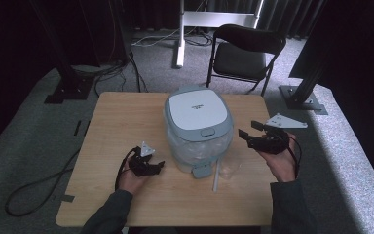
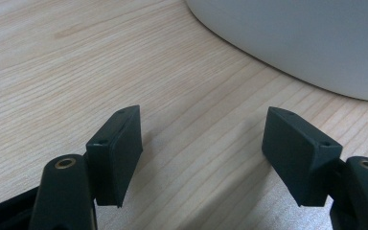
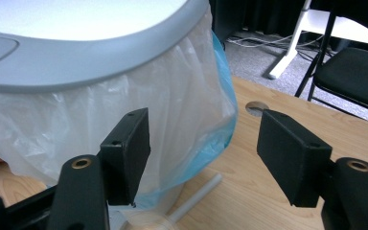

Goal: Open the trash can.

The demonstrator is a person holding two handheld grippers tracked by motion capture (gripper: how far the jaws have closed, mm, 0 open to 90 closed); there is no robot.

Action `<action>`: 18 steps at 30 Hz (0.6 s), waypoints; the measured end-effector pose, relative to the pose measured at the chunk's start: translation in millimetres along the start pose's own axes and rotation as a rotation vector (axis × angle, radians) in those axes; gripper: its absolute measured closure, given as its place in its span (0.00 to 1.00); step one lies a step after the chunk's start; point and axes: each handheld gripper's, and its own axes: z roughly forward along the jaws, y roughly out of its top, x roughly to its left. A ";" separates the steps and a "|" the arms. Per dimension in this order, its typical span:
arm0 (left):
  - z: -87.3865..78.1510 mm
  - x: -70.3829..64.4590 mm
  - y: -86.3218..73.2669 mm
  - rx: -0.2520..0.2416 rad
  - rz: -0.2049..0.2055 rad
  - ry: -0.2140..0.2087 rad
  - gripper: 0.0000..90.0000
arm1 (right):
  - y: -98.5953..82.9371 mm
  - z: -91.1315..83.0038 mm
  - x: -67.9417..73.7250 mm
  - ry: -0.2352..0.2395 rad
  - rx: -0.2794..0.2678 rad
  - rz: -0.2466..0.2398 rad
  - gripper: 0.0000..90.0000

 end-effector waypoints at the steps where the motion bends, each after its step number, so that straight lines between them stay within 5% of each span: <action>1: 0.0 0.0 0.0 0.000 0.000 0.000 0.34 | 0.9 -0.1 0.6 0.003 0.000 -0.001 0.38; 6: 0.0 0.0 0.0 0.000 0.000 0.000 0.34 | 5.1 -0.6 1.4 0.043 -0.014 0.011 0.37; 18: 0.0 0.0 0.0 0.000 0.000 0.000 0.34 | 15.8 -3.7 11.2 0.042 -0.028 -0.009 0.38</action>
